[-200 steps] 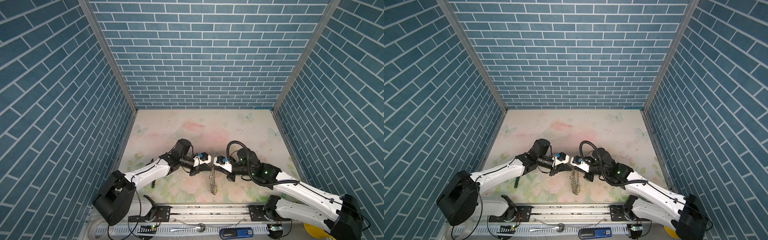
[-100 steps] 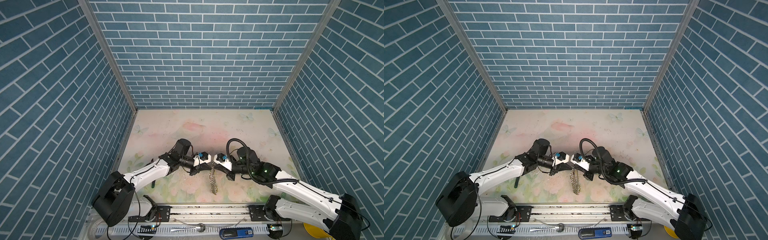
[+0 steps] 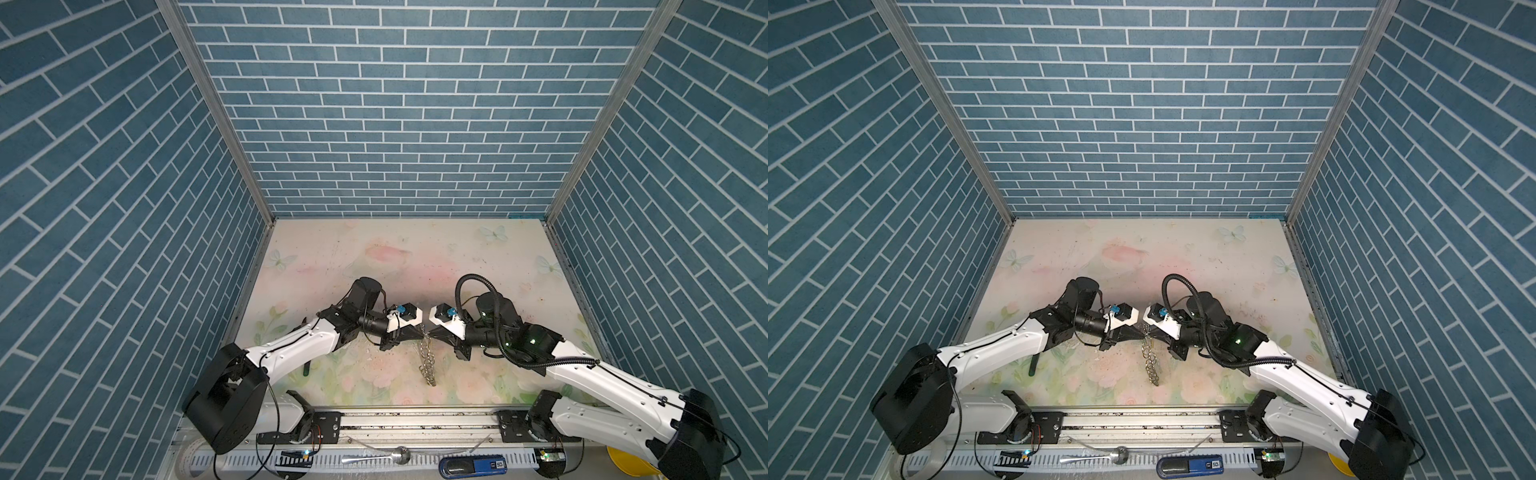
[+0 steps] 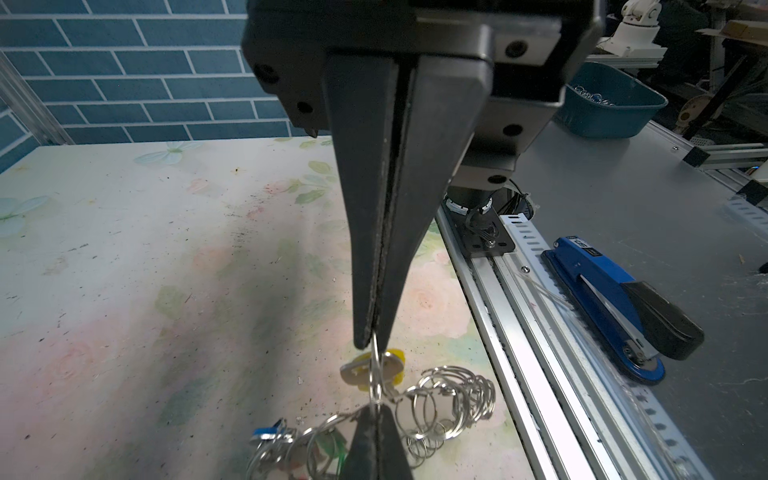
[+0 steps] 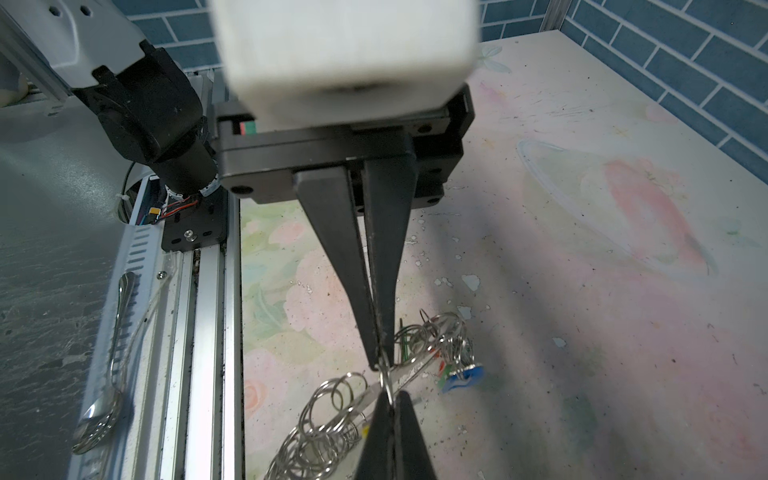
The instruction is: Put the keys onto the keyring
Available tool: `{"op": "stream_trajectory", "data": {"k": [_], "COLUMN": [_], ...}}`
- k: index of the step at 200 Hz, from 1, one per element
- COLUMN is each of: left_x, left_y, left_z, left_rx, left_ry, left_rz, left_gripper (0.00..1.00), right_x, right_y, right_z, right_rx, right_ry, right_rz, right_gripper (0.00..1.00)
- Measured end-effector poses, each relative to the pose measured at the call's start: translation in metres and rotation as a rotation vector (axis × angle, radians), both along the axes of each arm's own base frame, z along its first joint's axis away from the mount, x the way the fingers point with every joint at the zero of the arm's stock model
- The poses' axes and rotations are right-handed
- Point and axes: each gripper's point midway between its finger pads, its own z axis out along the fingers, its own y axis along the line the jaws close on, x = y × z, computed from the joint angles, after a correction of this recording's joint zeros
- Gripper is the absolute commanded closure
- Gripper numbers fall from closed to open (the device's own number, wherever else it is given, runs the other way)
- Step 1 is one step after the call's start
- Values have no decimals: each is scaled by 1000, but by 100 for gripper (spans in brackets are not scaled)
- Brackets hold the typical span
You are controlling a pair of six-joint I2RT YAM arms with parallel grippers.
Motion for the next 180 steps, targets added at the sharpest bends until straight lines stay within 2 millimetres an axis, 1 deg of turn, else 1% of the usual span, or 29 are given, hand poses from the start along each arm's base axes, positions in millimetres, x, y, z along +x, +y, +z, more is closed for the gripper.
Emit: {"op": "stream_trajectory", "data": {"k": [65, 120, 180], "left_x": [0, 1, 0], "left_y": [-3, -4, -5], "left_z": [0, -2, 1], "left_rx": [39, 82, 75], "left_ry": [-9, -21, -28], "left_rz": [11, 28, 31], "left_gripper": [100, 100, 100], "right_x": [1, 3, 6], "right_y": [-4, -3, 1], "right_z": [1, 0, 14], "right_rx": [-10, -16, 44], "right_ry": [-4, 8, 5], "right_rz": [-16, -23, -44], "right_gripper": [100, 100, 100]}}
